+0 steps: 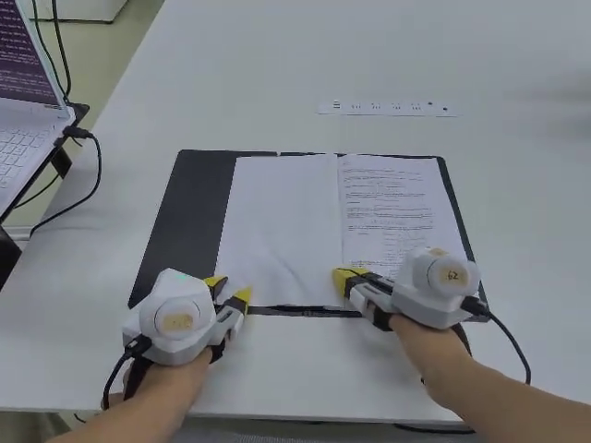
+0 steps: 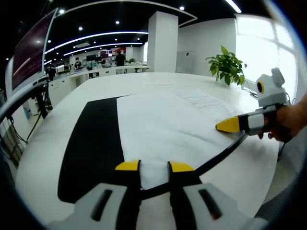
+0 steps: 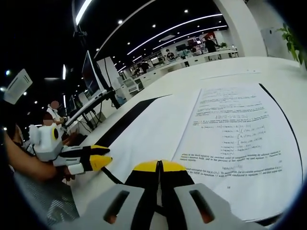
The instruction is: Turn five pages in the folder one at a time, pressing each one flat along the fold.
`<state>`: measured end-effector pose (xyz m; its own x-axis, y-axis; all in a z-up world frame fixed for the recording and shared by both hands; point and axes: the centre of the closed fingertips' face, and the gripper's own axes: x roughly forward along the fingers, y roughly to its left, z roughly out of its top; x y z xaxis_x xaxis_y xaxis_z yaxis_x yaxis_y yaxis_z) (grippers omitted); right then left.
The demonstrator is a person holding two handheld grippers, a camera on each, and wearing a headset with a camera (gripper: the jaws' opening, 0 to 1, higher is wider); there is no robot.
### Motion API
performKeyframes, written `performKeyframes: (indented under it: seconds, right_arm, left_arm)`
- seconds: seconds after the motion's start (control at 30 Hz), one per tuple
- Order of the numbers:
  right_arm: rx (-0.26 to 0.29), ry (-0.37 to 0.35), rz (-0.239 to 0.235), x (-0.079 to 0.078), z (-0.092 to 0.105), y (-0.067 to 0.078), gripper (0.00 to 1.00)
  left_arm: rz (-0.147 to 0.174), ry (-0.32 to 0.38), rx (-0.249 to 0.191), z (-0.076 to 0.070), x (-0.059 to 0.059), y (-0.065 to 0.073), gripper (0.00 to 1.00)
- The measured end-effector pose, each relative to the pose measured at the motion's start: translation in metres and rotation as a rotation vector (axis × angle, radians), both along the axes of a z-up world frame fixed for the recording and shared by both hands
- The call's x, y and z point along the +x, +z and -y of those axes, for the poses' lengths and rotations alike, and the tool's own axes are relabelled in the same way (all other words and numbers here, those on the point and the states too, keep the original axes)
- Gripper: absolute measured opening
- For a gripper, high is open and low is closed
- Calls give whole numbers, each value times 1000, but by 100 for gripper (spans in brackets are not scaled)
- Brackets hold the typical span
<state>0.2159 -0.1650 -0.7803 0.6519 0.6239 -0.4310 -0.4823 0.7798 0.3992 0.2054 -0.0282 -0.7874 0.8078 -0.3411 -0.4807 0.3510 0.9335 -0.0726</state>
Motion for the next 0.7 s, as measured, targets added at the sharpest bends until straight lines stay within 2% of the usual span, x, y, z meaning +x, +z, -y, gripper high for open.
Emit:
performKeyframes:
  seconds: [0.5,0.7]
  right_arm:
    - [2,29,-48,-34,3,-1,0]
    - [19,8,-78,-43,8,-1,0]
  left_arm:
    - [-4,-2,4,0,0,0,21]
    - [-9,-2,6,1,0,0,21]
